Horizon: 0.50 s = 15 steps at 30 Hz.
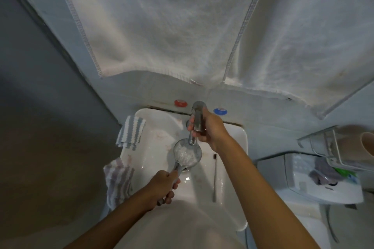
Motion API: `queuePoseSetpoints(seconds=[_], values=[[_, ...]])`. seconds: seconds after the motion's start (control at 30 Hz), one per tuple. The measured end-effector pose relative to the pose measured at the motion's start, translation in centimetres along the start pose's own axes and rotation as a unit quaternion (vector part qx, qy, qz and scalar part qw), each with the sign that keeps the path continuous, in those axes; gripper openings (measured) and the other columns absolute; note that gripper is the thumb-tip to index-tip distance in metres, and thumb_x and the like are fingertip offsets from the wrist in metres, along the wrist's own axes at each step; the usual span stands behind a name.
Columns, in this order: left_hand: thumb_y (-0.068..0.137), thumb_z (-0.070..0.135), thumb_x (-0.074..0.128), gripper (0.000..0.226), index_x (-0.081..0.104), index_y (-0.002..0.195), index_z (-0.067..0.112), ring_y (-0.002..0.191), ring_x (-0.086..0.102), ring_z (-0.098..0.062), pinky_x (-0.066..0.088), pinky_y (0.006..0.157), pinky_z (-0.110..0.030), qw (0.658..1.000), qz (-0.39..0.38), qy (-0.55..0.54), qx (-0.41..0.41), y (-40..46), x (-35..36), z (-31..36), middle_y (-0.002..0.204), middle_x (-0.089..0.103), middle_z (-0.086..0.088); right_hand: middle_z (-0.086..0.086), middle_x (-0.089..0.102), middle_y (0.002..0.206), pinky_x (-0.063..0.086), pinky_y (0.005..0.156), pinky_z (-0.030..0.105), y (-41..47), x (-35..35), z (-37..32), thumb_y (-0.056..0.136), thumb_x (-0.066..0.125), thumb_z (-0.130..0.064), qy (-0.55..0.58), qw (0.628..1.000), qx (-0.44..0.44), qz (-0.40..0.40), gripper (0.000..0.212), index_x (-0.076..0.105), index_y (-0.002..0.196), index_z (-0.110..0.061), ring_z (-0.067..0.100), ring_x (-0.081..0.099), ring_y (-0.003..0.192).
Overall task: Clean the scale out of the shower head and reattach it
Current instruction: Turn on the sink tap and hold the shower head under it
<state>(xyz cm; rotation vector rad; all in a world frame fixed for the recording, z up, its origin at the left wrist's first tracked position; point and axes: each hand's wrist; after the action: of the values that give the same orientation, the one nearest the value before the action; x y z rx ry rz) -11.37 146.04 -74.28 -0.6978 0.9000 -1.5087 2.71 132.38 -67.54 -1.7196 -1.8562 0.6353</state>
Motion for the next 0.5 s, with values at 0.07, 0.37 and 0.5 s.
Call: queuePoseSetpoints(seconds=[0.07, 0.37, 0.5], values=[[0.091, 0.054, 0.045, 0.046, 0.059, 0.090, 0.011, 0.037, 0.041, -0.010, 0.025, 0.037, -0.014, 1.000, 0.002, -0.015, -0.003, 0.1, -0.2, -0.2, 0.071, 0.051, -0.001, 0.013, 0.070, 0.074, 0.042, 0.044, 0.023, -0.1, -2.3, 1.8, 0.102, 0.028, -0.049, -0.039, 0.996, -0.028, 0.079, 0.059, 0.065, 0.090, -0.005, 0.020, 0.062, 0.052], [0.084, 0.061, 0.052, 0.054, 0.065, 0.087, 0.009, 0.042, 0.044, -0.014, 0.030, 0.048, -0.023, 0.999, 0.002, -0.042, -0.006, 0.7, -0.8, -0.4, 0.070, 0.054, -0.004, 0.009, 0.064, 0.081, 0.060, 0.071, 0.042, 1.4, -9.7, 20.8, 0.094, 0.053, -0.022, -0.410, 0.890, 0.142, 0.137, 0.019, 0.060, 0.098, -0.004, 0.028, 0.070, 0.073], [0.090, 0.051, 0.051, 0.049, 0.063, 0.093, 0.003, 0.039, 0.042, -0.014, 0.031, 0.046, -0.023, 1.000, 0.001, -0.022, -0.009, 0.6, -0.5, -0.5, 0.070, 0.054, -0.003, 0.011, 0.069, 0.102, 0.058, 0.080, 0.042, 1.8, -9.9, 22.6, 0.093, 0.045, -0.020, -0.483, 0.857, 0.147, 0.101, 0.028, 0.062, 0.110, -0.004, 0.029, 0.069, 0.091]])
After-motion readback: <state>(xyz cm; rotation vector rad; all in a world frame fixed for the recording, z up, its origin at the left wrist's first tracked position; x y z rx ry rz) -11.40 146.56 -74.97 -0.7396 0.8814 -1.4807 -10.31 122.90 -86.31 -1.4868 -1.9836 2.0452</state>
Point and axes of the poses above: each hand's wrist, its own y-axis towards the middle knuckle, its own x-axis out of the palm, z = x × y
